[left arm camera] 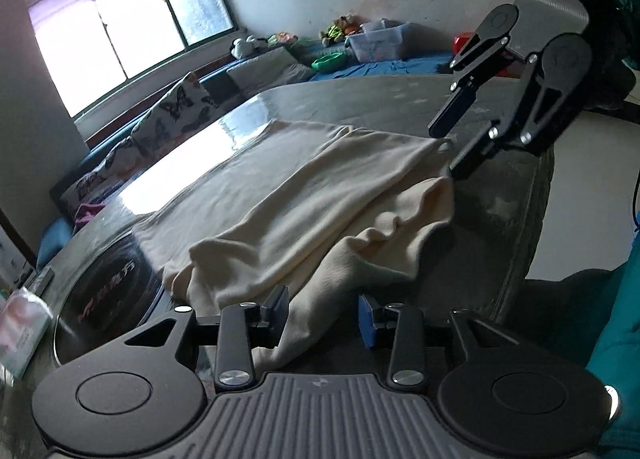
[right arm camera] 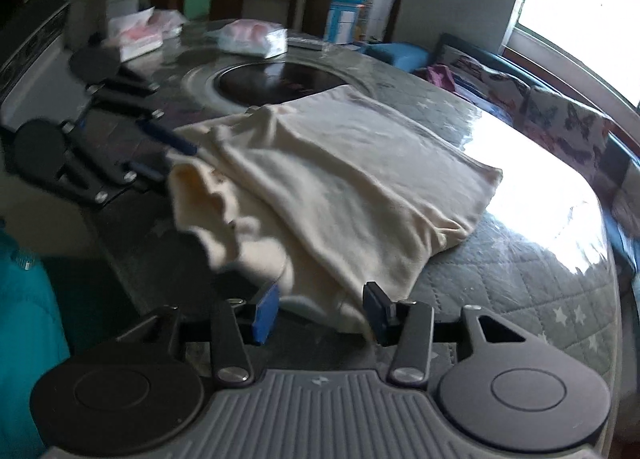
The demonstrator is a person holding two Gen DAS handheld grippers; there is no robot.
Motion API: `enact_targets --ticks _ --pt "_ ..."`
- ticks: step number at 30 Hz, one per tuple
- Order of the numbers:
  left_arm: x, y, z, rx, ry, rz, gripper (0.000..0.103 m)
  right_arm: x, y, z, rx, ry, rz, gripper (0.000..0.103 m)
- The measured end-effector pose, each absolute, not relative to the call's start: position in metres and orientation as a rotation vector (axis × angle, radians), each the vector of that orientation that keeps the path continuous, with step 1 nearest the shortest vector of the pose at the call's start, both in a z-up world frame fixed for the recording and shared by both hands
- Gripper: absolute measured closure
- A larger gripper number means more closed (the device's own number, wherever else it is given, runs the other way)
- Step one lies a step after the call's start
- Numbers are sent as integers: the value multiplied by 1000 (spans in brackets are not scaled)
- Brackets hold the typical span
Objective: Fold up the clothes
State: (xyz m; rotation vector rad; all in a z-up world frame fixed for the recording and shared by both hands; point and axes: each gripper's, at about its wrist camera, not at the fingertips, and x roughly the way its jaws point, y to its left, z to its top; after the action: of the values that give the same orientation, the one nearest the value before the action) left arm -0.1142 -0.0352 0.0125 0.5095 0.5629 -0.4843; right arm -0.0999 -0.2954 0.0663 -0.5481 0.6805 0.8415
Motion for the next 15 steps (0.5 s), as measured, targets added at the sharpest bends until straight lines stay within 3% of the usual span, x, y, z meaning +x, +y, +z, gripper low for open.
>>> enact_targets --ticks 2,3,5,8,11,14,15 --pt "-113 -35 13 500 552 -490 71 -104 -295 64 -575 667 857 49" --pt "-112 -34 14 490 547 -489 81 -105 -294 63 -585 661 865 49" --pt "-107 -31 18 448 547 -485 91 -108 -291 59 -605 644 883 48" --pt "-95 -23 27 351 559 -479 93 -109 -285 54 -634 609 905 40" --pt "-81 -17 35 300 559 -471 93 -107 -278 51 -651 566 924 39" --pt "-66 -13 38 245 582 -466 93 -99 -271 50 -627 542 937 45" --pt "-62 -12 38 236 586 -460 94 -95 -269 50 -615 544 935 50"
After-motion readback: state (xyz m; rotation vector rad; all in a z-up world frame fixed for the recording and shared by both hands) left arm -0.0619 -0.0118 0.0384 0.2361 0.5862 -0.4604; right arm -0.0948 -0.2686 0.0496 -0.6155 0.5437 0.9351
